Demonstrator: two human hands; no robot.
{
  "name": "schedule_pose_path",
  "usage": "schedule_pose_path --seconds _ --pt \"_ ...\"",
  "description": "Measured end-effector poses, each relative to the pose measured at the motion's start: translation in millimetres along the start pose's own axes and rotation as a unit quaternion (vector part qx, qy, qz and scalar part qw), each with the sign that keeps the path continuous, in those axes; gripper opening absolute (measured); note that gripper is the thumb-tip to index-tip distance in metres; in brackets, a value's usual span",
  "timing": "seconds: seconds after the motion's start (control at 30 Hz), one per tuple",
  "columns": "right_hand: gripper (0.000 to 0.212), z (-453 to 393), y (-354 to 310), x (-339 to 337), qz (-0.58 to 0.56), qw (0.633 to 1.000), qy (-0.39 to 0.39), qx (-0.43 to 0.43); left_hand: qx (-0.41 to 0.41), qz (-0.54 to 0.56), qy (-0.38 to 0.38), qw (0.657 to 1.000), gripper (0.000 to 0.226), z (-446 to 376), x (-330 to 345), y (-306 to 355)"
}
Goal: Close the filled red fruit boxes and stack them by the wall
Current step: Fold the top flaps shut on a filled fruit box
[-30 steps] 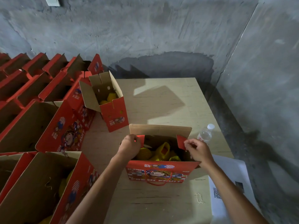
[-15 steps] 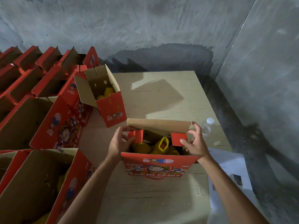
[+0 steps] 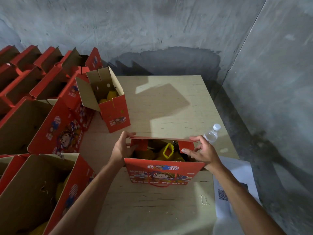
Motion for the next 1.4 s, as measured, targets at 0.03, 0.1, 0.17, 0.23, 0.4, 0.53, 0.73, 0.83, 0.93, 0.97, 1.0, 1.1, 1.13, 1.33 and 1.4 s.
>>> schedule_pose_path --seconds 0.03,0.1,0.17,0.23,0.4,0.53,0.73,0.83,0.93,0.97,1.0,1.1,1.13,1.33,1.4 --pt "0.059 0.3 -2.0 -1.1 0.02 1.0 -0.007 -0.012 0.003 -0.007 -0.004 1.0 0.041 -0.4 0.3 1.1" --pt "0.056 1.2 -3.9 -3.4 0.045 0.998 -0.017 -0.032 0.014 -0.017 -0.005 1.0 0.04 0.2 0.4 1.5" --pt "0.05 1.5 -5.6 -3.2 0.067 0.996 -0.031 -0.044 0.021 -0.013 -0.005 1.0 0.043 2.0 0.1 -1.4" --pt "0.047 2.3 -6.7 -3.0 0.081 0.995 -0.032 -0.048 0.036 -0.018 -0.018 0.999 0.045 5.1 -1.5 -2.5" --pt "0.047 -0.5 -4.9 -4.8 0.167 0.979 -0.085 -0.078 0.099 -0.152 -0.109 0.977 0.063 10.4 -2.0 2.4" --pt "0.045 -13.7 -5.6 -3.3 0.218 0.967 -0.105 -0.084 0.101 -0.183 -0.125 0.97 0.073 4.3 -3.5 3.1" --pt "0.062 -19.2 -12.7 -7.6 0.402 0.9 -0.13 -0.104 0.097 -0.246 -0.184 0.947 0.066 -4.1 -3.4 0.8" --pt "0.069 -23.5 -16.7 -3.7 0.466 0.862 -0.133 -0.152 0.082 -0.271 -0.196 0.939 0.074 -10.5 -1.7 6.4" --pt "0.082 -24.4 -15.1 -1.5 0.472 0.859 -0.161 -0.116 0.088 -0.322 -0.208 0.92 0.092 -16.2 -0.3 15.3" --pt "0.084 -24.9 -14.5 -0.7 0.475 0.857 -0.168 -0.109 0.095 -0.342 -0.214 0.91 0.094 -17.7 -0.2 18.0" --pt "0.085 -25.4 -14.1 0.3 0.48 0.854 -0.168 -0.108 0.101 -0.361 -0.221 0.9 0.095 -19.3 0.4 20.3" --pt "0.079 -30.1 -17.5 4.8 0.515 0.833 -0.142 -0.147 0.115 -0.413 -0.234 0.873 0.089 -22.7 4.4 24.0" --pt "0.073 -31.6 -19.4 7.2 0.533 0.817 -0.126 -0.179 0.122 -0.43 -0.235 0.863 0.087 -23.2 6.5 24.2" --pt "0.052 -27.0 -15.4 11.6 0.535 0.771 -0.011 -0.346 0.133 -0.457 -0.249 0.844 0.075 -22.8 11.0 17.4" --pt "0.063 -27.9 -16.9 9.5 0.508 0.82 -0.066 -0.254 0.127 -0.455 -0.254 0.844 0.074 -22.7 11.5 15.4"
Point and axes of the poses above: each hand's wrist, its own z-axis away from the middle knuckle, its own x-axis out of the palm, y = z × x, the point moved 2 cm from there along -z, towards the middle knuckle, and after that the axes turned 6 degrees about -y, right-handed, at the moved point
